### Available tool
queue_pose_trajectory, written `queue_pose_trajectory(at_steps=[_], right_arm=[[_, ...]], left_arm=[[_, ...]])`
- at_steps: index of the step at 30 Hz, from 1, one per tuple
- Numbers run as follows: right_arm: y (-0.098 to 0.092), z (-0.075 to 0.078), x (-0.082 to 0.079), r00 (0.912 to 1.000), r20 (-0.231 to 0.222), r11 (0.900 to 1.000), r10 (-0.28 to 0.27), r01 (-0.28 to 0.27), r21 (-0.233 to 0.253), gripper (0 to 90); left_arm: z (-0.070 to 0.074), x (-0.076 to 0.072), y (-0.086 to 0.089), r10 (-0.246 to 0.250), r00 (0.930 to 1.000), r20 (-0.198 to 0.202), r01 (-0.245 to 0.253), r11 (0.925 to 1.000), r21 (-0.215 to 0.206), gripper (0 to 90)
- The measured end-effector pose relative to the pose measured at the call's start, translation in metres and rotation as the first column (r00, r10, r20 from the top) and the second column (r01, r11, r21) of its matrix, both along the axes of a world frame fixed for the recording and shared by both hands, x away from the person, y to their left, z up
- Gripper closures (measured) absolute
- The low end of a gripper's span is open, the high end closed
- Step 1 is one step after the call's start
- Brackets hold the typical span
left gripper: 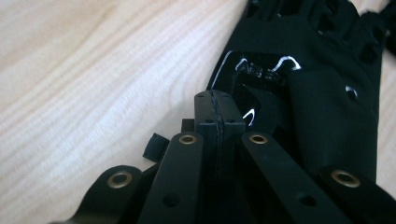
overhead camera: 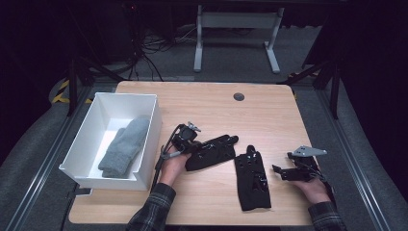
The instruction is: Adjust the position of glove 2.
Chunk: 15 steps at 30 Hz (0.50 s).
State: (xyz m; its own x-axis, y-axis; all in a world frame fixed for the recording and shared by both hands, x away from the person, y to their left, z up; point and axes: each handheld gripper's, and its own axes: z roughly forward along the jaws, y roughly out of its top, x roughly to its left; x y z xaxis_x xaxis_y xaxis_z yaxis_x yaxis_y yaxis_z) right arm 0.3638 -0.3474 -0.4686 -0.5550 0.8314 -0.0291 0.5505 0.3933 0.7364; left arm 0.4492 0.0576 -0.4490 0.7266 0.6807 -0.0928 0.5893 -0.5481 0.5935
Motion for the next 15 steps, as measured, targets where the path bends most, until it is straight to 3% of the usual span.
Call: queue_pose_trajectory(at_steps=[4, 7, 15], right_arm=[[0.0, 0.0, 0.0, 1.0, 0.0, 1.0, -0.001, 0.001, -0.001, 14.4], [0.0, 0.0, 0.0, 1.0, 0.0, 1.0, -0.002, 0.002, 0.0, 14.4], [0.0, 0.0, 0.0, 1.0, 0.0, 1.0, -0.002, 0.002, -0.002, 14.3]], left_arm=[[0.003, -0.012, 0.001, -0.037, 0.9991, -0.018, 0.038, 0.9984, 0.041, 89.9], [0.004, -0.021, 0.004, -0.059, 0.9977, -0.033, 0.06, 0.9972, 0.043, 89.9], [0.001, -0.043, 0.017, -0.127, 0.9899, -0.064, 0.126, 0.9919, -0.01, 89.9]])
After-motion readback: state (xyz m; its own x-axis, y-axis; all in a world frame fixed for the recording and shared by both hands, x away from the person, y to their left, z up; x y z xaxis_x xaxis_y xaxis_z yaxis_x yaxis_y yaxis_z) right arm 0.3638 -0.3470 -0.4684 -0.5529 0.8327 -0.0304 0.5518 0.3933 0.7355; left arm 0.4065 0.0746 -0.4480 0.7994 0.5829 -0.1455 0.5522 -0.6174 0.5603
